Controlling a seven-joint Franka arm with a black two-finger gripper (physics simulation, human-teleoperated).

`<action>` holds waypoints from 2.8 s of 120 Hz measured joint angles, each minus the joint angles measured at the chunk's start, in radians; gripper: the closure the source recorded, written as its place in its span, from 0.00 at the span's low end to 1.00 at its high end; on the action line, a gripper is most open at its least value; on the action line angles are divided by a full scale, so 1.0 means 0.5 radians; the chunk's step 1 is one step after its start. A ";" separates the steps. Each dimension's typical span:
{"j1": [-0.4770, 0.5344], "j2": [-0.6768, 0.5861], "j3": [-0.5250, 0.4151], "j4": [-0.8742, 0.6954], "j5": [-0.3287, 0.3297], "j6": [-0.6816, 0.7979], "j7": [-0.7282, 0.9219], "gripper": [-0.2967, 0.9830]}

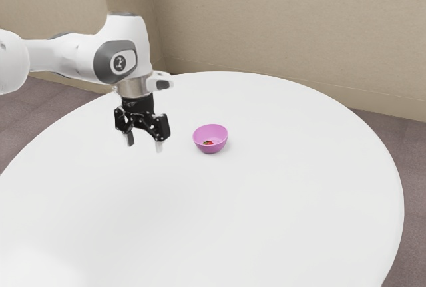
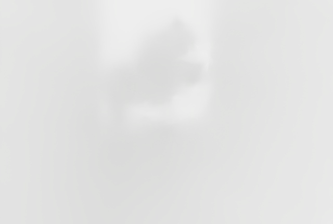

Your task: Take strawberry from the bowl

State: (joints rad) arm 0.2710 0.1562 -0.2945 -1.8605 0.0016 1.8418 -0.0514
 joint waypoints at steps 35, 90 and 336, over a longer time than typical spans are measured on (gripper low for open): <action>-0.233 -0.003 0.045 -0.139 0.240 0.314 0.285 0.23; -0.512 0.764 0.066 0.853 0.618 0.412 1.717 0.23; -0.521 1.860 0.382 2.093 0.255 0.373 3.108 0.53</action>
State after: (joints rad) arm 0.0105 1.0863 -0.1033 -0.8140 0.1291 2.0281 1.5027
